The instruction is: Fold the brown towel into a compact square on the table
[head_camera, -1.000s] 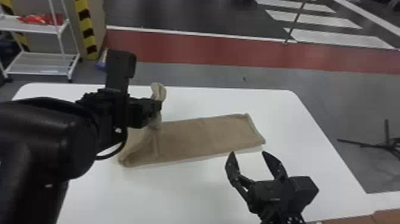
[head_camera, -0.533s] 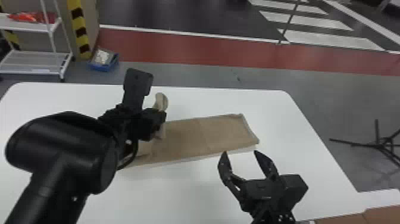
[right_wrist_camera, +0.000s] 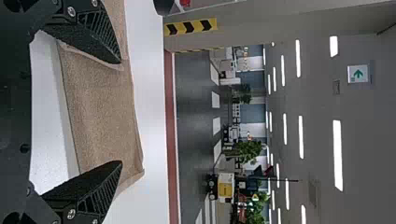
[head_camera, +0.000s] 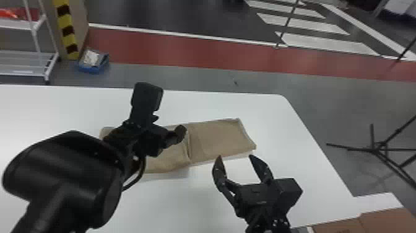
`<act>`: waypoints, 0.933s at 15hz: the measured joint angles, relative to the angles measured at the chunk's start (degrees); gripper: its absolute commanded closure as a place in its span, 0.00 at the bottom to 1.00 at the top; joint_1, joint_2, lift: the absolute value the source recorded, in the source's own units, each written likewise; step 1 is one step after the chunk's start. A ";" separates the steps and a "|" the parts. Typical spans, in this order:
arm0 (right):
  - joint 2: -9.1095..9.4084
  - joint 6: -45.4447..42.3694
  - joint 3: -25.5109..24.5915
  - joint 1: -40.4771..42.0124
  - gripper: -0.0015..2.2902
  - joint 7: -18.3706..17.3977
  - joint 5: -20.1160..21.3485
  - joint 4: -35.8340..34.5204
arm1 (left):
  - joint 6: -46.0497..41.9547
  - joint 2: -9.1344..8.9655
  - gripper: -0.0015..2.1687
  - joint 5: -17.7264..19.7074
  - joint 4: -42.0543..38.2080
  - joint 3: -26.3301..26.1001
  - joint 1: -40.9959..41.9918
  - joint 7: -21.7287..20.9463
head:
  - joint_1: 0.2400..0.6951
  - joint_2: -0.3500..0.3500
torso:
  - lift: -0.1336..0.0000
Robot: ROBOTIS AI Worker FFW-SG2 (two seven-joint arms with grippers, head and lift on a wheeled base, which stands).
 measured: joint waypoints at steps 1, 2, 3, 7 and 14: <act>-0.01 0.59 -0.01 -0.55 0.05 0.09 0.00 0.03 | -1.30 0.00 0.02 -0.03 -1.10 1.38 1.45 -0.57 | 1.00 0.10 | 0.26; -0.02 1.54 -0.01 -1.25 0.05 0.20 0.10 0.08 | -2.65 0.00 0.02 -0.04 -2.23 3.27 3.16 -1.01 | 1.00 0.14 | 0.26; -0.02 3.12 0.02 -2.40 0.05 0.45 0.37 0.31 | -4.20 0.00 0.02 0.03 -3.77 6.14 5.54 -1.53 | 1.00 0.16 | 0.26; -0.02 9.85 1.12 -9.40 0.05 2.73 1.11 4.92 | -11.72 0.60 0.02 2.99 -8.71 17.66 15.01 -3.60 | 1.00 0.31 | 0.26; 0.23 16.43 4.25 -20.34 0.05 8.63 2.11 14.27 | -55.30 2.19 0.01 8.71 -0.97 27.22 26.20 -0.05 | 1.00 0.65 | 0.26</act>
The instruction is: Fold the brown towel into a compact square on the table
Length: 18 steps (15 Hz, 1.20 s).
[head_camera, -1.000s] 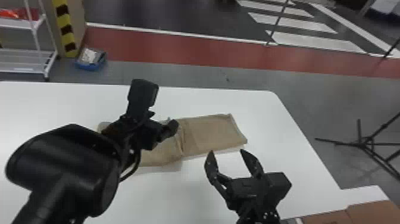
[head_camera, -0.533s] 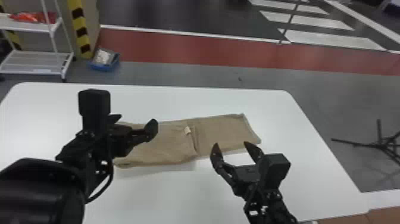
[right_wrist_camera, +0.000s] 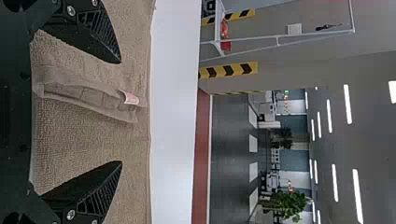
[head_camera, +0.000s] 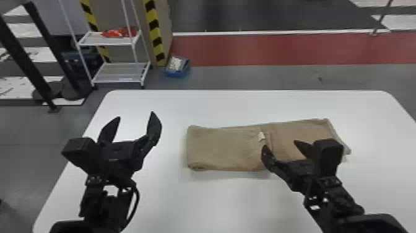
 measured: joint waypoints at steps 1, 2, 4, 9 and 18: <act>0.01 1.78 -0.07 -0.75 0.05 1.53 -0.22 0.11 | -1.37 0.00 0.01 0.68 0.96 0.03 0.56 0.00 | 1.00 0.66 | 0.26; 0.01 3.73 -0.21 -1.47 0.05 2.79 -0.52 0.15 | -1.98 0.00 0.01 1.37 1.68 0.04 0.99 -0.32 | 1.00 0.67 | 0.26; 0.01 5.83 -0.65 -2.56 0.05 4.34 -0.79 0.60 | -2.24 0.00 0.01 2.05 2.50 -0.07 1.29 -1.01 | 1.00 0.67 | 0.26; 0.01 7.37 -1.02 -6.52 0.05 4.89 -0.89 5.74 | -2.23 0.00 0.01 2.36 3.33 -0.52 1.57 -2.11 | 1.00 0.65 | 0.26; 0.00 7.27 0.07 -11.18 0.10 5.97 -0.09 12.82 | -2.16 0.27 0.01 2.45 4.84 -2.09 0.70 -2.51 | 1.00 0.64 | 0.26</act>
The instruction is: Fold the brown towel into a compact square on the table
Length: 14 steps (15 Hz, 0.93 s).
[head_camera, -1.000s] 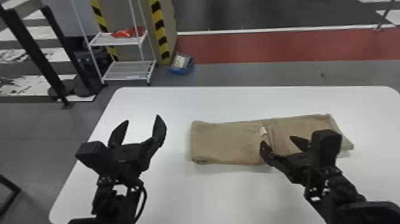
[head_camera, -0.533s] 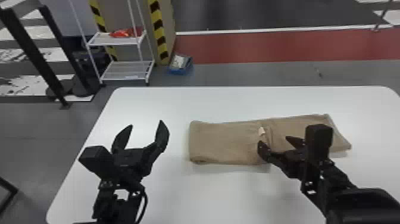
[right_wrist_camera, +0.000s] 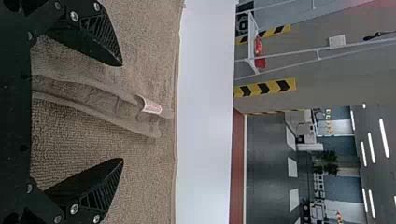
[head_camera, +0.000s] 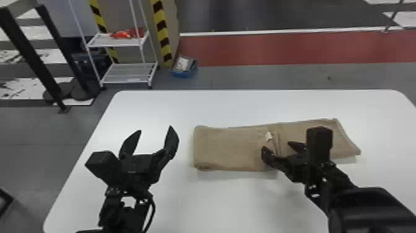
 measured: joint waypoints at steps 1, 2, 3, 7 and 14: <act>-0.02 0.00 0.25 -0.46 0.12 0.00 0.07 0.65 | 0.01 0.08 0.01 0.03 0.05 -0.04 0.00 0.00 | 1.00 0.64 | 0.26; -0.05 -0.05 0.67 -0.98 0.13 0.04 0.24 1.41 | 0.06 0.15 0.01 0.05 0.12 -0.05 -0.03 0.00 | 1.00 0.64 | 0.26; -0.06 -0.19 0.98 -1.24 0.16 0.27 0.44 1.82 | 0.09 0.16 0.01 0.07 0.21 -0.07 -0.08 0.00 | 1.00 0.65 | 0.26; 0.01 -0.89 1.74 -1.46 0.23 0.86 0.71 2.34 | 0.10 0.31 0.02 0.14 0.75 -0.61 -0.47 0.00 | 1.00 0.66 | 0.26; -0.03 -1.40 1.74 -0.98 0.36 0.87 0.35 2.12 | -0.06 0.64 0.02 0.74 1.28 -0.85 -0.47 0.00 | 1.00 0.66 | 0.26</act>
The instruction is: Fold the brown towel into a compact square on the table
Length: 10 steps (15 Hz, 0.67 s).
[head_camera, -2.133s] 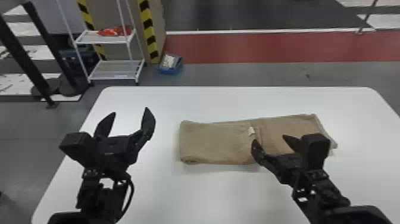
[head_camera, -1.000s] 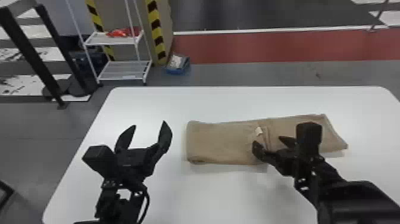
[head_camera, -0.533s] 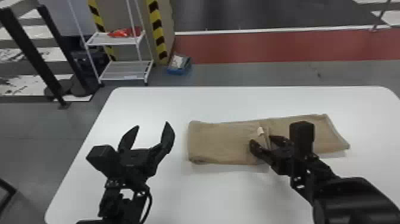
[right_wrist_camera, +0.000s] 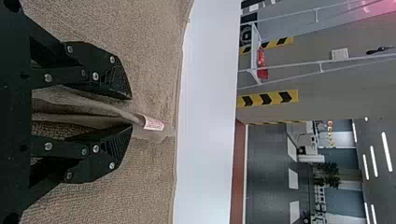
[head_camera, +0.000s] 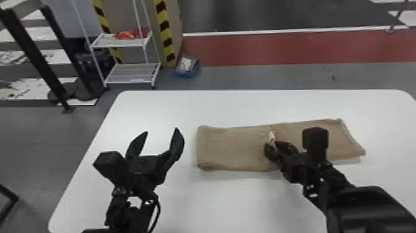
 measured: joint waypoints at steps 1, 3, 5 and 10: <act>0.00 0.00 -0.05 0.16 0.36 0.00 -0.02 -0.16 | -0.01 0.03 0.02 0.08 0.00 0.00 0.06 0.00 | 1.00 0.66 | 0.26; -0.03 0.00 -0.25 0.59 0.52 0.04 -0.08 -0.62 | -0.02 0.07 0.02 0.17 0.00 0.00 0.11 0.00 | 1.00 0.66 | 0.26; -0.04 0.04 -0.46 0.92 0.60 0.09 -0.17 -1.12 | -0.02 0.09 0.02 0.19 0.02 0.00 0.11 0.00 | 1.00 0.65 | 0.26; 0.01 0.28 -0.51 1.27 0.62 0.06 -0.49 -2.03 | -0.02 0.14 0.02 0.27 0.13 0.16 0.14 0.00 | 1.00 0.66 | 0.26</act>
